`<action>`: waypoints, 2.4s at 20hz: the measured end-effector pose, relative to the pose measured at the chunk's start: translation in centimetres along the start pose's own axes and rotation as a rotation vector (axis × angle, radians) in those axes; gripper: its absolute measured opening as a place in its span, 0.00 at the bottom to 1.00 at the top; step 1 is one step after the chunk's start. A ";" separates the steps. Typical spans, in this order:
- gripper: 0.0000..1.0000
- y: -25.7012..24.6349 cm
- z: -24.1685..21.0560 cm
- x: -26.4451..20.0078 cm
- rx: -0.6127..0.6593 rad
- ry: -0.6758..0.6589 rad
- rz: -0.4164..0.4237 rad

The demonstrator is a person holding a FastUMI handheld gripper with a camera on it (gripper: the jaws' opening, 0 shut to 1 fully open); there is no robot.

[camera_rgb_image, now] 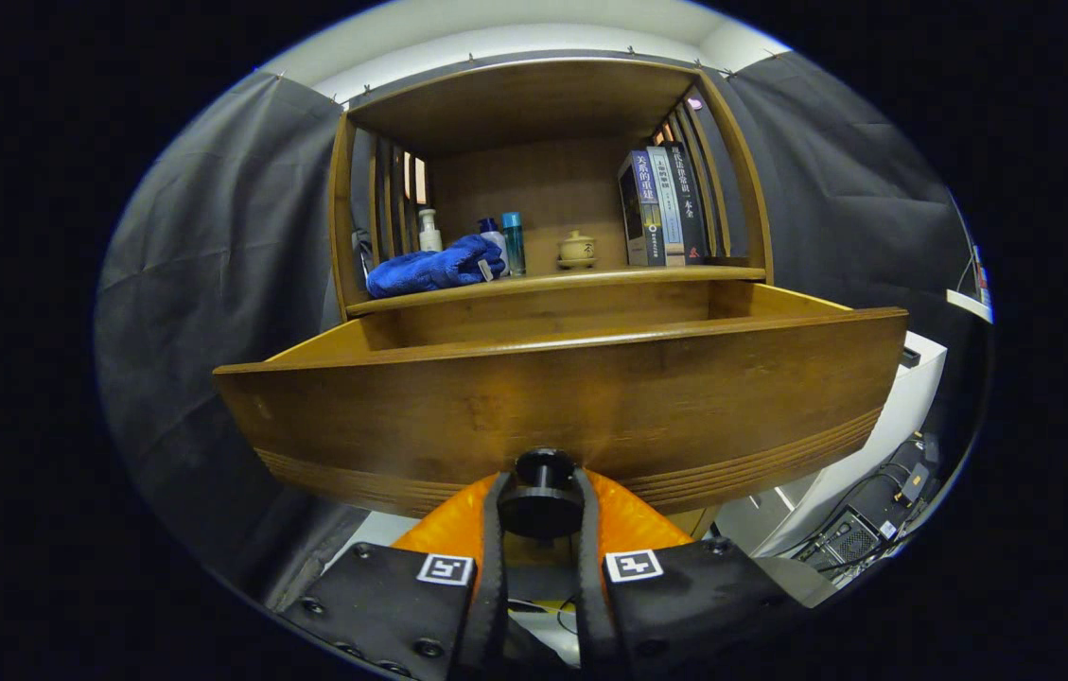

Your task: Pull open the drawer, take out the items inside it, and place them on the countertop above the cabinet.

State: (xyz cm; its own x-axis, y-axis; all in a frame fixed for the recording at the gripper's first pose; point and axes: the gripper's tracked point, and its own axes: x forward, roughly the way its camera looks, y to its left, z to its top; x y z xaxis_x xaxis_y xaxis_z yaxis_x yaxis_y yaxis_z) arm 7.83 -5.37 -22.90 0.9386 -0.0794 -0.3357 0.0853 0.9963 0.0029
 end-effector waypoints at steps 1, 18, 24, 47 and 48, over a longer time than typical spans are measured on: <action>0.41 0.0 -0.1 0.1 0.002 -0.006 -0.002; 0.98 3.0 18.5 -4.7 0.053 -0.218 0.093; 0.98 6.4 29.3 -1.3 -0.068 -0.220 0.122; 0.94 3.2 7.5 16.2 -0.148 0.660 -0.024; 0.94 3.1 7.1 16.3 -0.133 0.680 -0.030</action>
State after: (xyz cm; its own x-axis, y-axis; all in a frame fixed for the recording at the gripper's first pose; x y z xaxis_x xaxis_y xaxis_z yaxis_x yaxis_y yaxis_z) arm 25.76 -3.82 -21.72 0.5146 -0.1130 -0.8499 0.0258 0.9929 -0.1163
